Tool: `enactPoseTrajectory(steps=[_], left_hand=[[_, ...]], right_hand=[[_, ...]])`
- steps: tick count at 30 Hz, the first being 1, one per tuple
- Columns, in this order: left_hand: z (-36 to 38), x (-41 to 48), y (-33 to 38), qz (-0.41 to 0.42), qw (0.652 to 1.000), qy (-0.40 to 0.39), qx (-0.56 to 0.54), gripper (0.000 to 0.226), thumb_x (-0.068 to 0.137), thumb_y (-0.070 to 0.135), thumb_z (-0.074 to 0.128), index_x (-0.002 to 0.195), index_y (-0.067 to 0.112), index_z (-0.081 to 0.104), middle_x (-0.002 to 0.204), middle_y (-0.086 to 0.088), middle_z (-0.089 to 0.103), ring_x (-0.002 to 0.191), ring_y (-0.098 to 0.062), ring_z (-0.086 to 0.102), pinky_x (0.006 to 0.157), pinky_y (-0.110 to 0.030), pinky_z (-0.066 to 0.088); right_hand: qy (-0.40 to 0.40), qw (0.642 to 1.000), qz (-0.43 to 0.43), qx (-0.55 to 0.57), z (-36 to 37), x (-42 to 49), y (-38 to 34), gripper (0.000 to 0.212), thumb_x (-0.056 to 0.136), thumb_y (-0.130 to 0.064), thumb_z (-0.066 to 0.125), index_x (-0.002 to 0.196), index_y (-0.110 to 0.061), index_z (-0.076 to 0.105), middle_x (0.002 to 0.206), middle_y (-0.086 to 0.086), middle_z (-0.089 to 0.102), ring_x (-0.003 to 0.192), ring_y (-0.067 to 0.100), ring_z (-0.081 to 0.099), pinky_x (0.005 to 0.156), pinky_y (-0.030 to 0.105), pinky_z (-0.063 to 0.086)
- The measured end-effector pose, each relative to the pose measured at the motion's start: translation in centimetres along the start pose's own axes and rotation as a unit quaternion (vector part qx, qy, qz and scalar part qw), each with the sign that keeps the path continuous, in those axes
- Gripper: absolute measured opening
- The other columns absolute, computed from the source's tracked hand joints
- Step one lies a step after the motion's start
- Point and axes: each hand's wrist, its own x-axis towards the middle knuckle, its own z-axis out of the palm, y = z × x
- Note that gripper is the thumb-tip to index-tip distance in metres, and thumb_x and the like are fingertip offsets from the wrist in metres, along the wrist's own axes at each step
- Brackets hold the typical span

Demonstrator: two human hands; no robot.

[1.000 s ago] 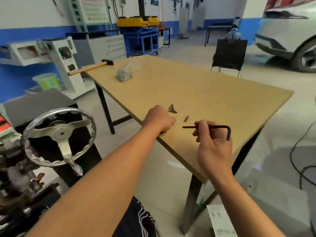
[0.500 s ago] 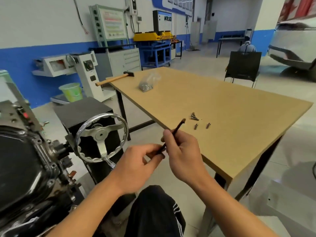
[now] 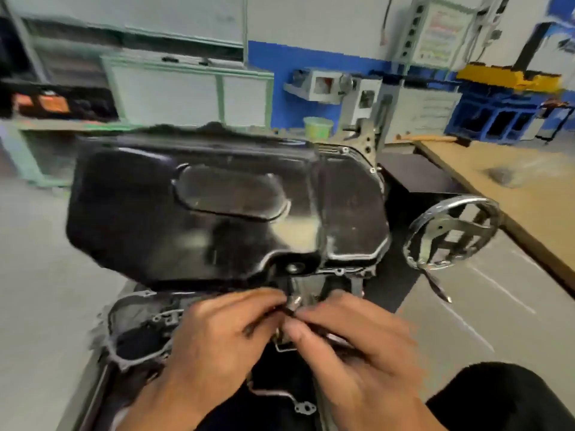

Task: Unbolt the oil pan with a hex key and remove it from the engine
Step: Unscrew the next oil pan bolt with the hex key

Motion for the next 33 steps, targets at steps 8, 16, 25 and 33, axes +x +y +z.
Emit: enactPoseTrajectory(steps=[8,16,25,33], left_hand=[[-4.5,-4.5,-3.5,0.009,0.99,0.115,0.078,0.017,0.083,0.009,0.066,0.094,0.004,0.078,0.091,-0.005,0.073,0.079,-0.012,0.068,0.066,-0.028,0.057],[-3.4,-5.9,-5.6,-0.041,0.987,0.128,0.087,0.026,0.08,-0.004,0.071,0.106,0.002,0.075,0.095,-0.007,0.076,0.081,-0.016,0.072,0.071,-0.029,0.06],[-4.0,-5.7,-7.1,-0.048,0.98,0.151,0.12,0.026,0.081,-0.007,0.067,0.105,0.001,0.075,0.096,-0.009,0.076,0.091,-0.011,0.065,0.083,-0.005,0.047],[-3.9,-5.7,-8.3,-0.057,0.982,0.146,0.108,0.026,0.082,-0.003,0.063,0.104,0.001,0.075,0.093,-0.007,0.076,0.086,0.006,0.055,0.08,0.001,0.041]], right_hand=[[-0.142,0.986,-0.085,-0.019,7.0,-1.2,1.9,0.015,0.081,-0.008,0.081,0.09,0.003,0.077,0.081,0.005,0.073,0.077,0.004,0.066,0.074,0.016,0.051],[-0.174,0.975,-0.124,-0.066,8.3,-1.1,3.9,0.014,0.085,-0.009,0.079,0.092,0.003,0.077,0.082,0.008,0.075,0.075,0.008,0.067,0.075,0.014,0.052],[-0.154,0.978,-0.103,-0.091,10.1,-1.6,3.8,0.015,0.086,-0.007,0.078,0.097,0.003,0.077,0.085,0.011,0.076,0.074,0.015,0.07,0.073,0.02,0.055],[-0.152,0.98,-0.083,-0.099,11.0,-1.9,3.8,0.013,0.085,-0.005,0.078,0.096,0.002,0.077,0.085,0.01,0.076,0.074,0.015,0.07,0.072,0.02,0.055]])
